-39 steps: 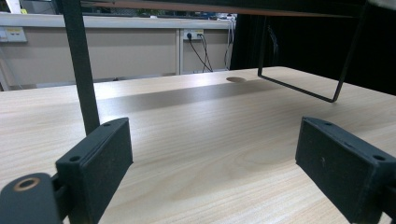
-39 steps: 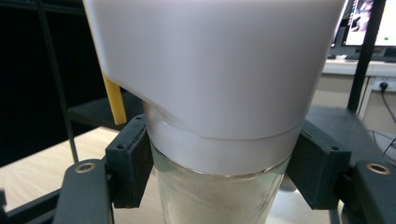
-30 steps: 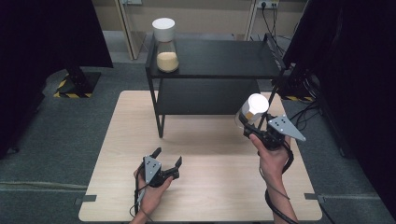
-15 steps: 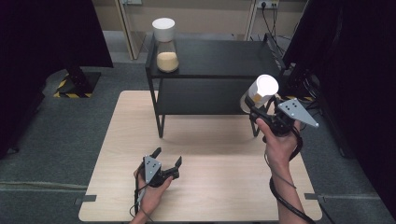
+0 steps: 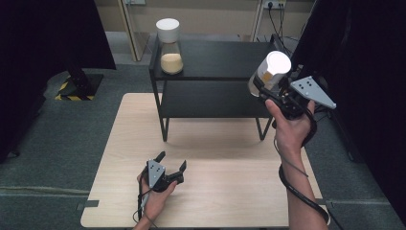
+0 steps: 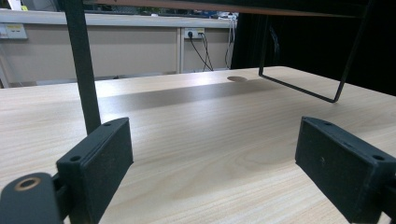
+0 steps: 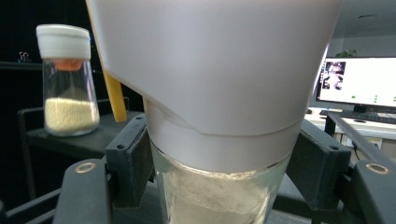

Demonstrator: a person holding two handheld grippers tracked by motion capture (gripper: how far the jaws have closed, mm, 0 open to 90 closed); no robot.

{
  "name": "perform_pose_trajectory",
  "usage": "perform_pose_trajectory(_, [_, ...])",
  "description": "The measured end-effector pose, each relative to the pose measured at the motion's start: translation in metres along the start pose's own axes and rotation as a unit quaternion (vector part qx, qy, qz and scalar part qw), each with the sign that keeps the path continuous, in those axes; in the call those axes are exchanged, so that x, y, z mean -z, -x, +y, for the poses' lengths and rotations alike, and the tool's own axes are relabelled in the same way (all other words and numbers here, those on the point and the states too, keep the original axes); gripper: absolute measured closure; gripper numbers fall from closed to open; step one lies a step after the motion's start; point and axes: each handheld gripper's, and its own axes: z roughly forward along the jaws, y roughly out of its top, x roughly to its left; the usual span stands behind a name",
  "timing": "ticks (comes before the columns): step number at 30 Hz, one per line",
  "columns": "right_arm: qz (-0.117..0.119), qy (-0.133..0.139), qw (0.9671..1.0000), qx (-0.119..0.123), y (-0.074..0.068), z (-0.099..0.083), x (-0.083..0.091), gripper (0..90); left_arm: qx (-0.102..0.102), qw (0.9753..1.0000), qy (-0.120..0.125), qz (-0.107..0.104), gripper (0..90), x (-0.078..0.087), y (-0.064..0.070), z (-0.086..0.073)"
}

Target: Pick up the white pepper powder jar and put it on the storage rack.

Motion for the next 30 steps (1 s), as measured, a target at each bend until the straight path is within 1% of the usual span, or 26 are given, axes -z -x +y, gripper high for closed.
perform_pose_trajectory(5, [-0.008, -0.003, 1.0, -0.001, 0.001, 0.013, -0.009, 30.9, 0.0, 1.0, -0.001, 0.0, 10.6, 0.0, 0.0, 0.0])
perform_pose_trajectory(12, [-0.021, -0.014, 0.9997, 0.0, 0.005, 0.029, -0.028, 30.8, 0.0, 1.0, -0.001, 0.0, 10.6, 0.0, 0.0, 0.0])
perform_pose_trajectory(19, [-0.041, -0.043, 0.9982, 0.003, 0.012, 0.044, -0.054, 30.8, 0.0, 1.0, -0.002, -0.001, 10.6, 0.0, 0.0, 0.001])
perform_pose_trajectory(22, [-0.046, -0.05, 0.9977, 0.001, 0.014, 0.047, -0.06, 30.8, 0.0, 1.0, -0.002, -0.001, 10.6, 0.0, 0.0, 0.001])
perform_pose_trajectory(26, [-0.055, -0.066, 0.9963, 0.004, 0.017, 0.053, -0.073, 30.8, 0.0, 1.0, -0.002, -0.001, 10.7, 0.0, 0.0, 0.001])
perform_pose_trajectory(30, [-0.062, -0.078, 0.995, 0.003, 0.019, 0.055, -0.081, 30.8, -0.001, 1.0, -0.002, -0.002, 10.7, 0.0, -0.001, 0.001])
